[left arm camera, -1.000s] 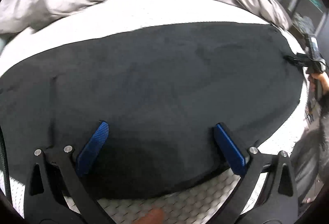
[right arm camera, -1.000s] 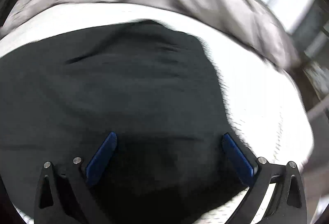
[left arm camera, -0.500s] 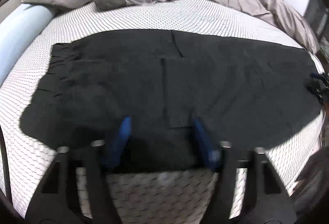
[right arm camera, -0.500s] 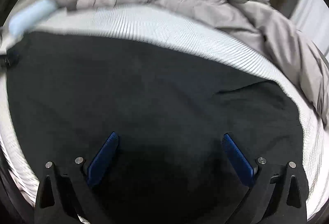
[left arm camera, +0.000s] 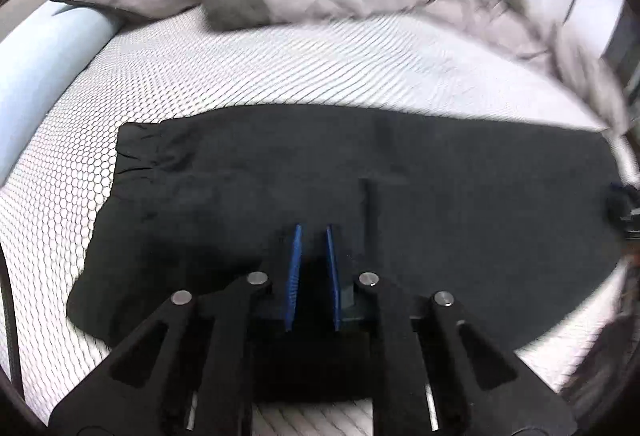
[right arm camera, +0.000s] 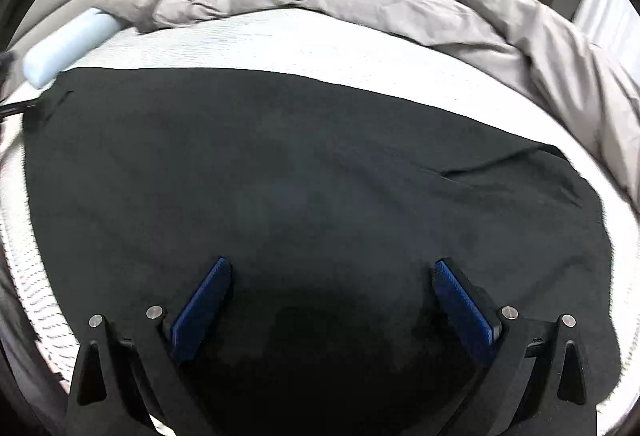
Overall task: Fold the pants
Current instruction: 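Smooth the folded pants with both open grippers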
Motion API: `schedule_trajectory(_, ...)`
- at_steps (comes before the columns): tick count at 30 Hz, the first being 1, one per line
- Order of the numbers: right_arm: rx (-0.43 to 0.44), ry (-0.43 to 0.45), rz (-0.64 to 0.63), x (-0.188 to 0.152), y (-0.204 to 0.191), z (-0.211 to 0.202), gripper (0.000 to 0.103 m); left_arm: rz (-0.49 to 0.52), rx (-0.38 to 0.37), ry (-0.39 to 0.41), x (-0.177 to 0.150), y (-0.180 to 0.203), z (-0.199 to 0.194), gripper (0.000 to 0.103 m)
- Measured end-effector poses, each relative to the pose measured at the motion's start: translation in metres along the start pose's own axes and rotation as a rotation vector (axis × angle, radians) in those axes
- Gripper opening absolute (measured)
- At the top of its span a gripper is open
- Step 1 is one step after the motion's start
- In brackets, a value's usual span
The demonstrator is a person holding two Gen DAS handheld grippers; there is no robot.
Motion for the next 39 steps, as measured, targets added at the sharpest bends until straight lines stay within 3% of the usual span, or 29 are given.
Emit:
schedule_trajectory(2,-0.009,-0.014,-0.019,0.003,-0.006,0.008,0.103,-0.064,-0.034,0.010,0.000,-0.021,0.007,0.010)
schedule_trajectory(3,-0.013,-0.025,-0.018,0.004,-0.005,0.013,0.103,-0.096,-0.044,0.014,0.000,-0.035,0.006,0.002)
schedule_trajectory(5,-0.017,-0.034,0.008,0.001,0.001,0.013,0.103,-0.133,0.011,0.029,-0.006,-0.059,-0.003,0.001)
schedule_trajectory(6,-0.035,-0.036,0.012,0.001,0.004,0.012,0.103,-0.167,-0.010,0.036,-0.008,-0.070,-0.009,0.001)
schedule_trajectory(10,-0.040,-0.027,0.016,0.004,0.009,0.008,0.103,-0.125,0.000,0.079,0.002,-0.047,-0.030,0.003)
schedule_trajectory(11,-0.034,-0.022,0.018,0.004,0.007,0.004,0.103,-0.107,-0.045,0.099,0.007,-0.036,-0.033,0.007)
schedule_trajectory(13,0.001,-0.005,0.019,0.006,0.003,0.002,0.103,-0.079,-0.074,0.086,0.019,-0.015,-0.024,0.045)
schedule_trajectory(14,0.011,-0.002,0.019,0.007,0.002,0.002,0.103,-0.044,-0.055,0.071,0.026,-0.006,-0.013,0.051)
schedule_trajectory(15,0.012,-0.004,0.017,0.009,-0.001,0.003,0.103,0.000,-0.011,0.044,0.033,0.000,0.006,0.054)
schedule_trajectory(17,0.009,-0.011,0.001,0.013,-0.006,0.006,0.103,-0.014,0.055,-0.043,0.047,-0.005,0.044,0.054)
schedule_trajectory(19,-0.002,-0.011,-0.015,0.013,-0.009,0.007,0.103,-0.081,0.006,-0.012,0.047,-0.021,0.046,0.049)
schedule_trajectory(24,-0.144,-0.080,0.024,0.002,0.022,0.010,0.103,-0.095,0.136,0.017,0.032,-0.024,0.010,0.046)
schedule_trajectory(26,-0.339,-0.100,0.031,0.000,0.038,0.003,0.103,-0.064,0.154,0.084,0.029,0.001,-0.015,0.047)
schedule_trajectory(27,-0.390,-0.103,0.034,-0.002,0.044,-0.001,0.103,-0.049,0.135,0.127,0.027,0.018,-0.031,0.054)
schedule_trajectory(28,-0.379,-0.099,0.053,-0.002,0.047,-0.004,0.102,-0.042,0.107,0.166,0.025,0.038,-0.045,0.072)
schedule_trajectory(30,-0.279,-0.054,0.080,0.000,0.043,-0.012,0.102,-0.025,0.047,0.200,0.022,0.069,-0.052,0.095)
schedule_trajectory(33,-0.080,-0.009,0.046,0.011,0.011,-0.015,0.102,0.042,-0.086,0.201,0.028,0.138,-0.038,0.103)
schedule_trajectory(36,0.026,-0.013,-0.039,0.017,-0.027,-0.007,0.102,0.106,-0.234,0.137,0.027,0.206,-0.009,0.102)
schedule_trajectory(39,0.085,-0.037,-0.094,0.017,-0.051,0.005,0.102,0.188,-0.302,0.076,0.020,0.274,0.027,0.102)
Point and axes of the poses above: each gripper's, at about its wrist camera, not at the fingertips, and z roughly the way its jaws point, y to its right, x to its top, the point moved 1 cm from there along z, roughly the way its jaws point, and after that the axes turned 2 degrees about -x, right-handed, at the moved point
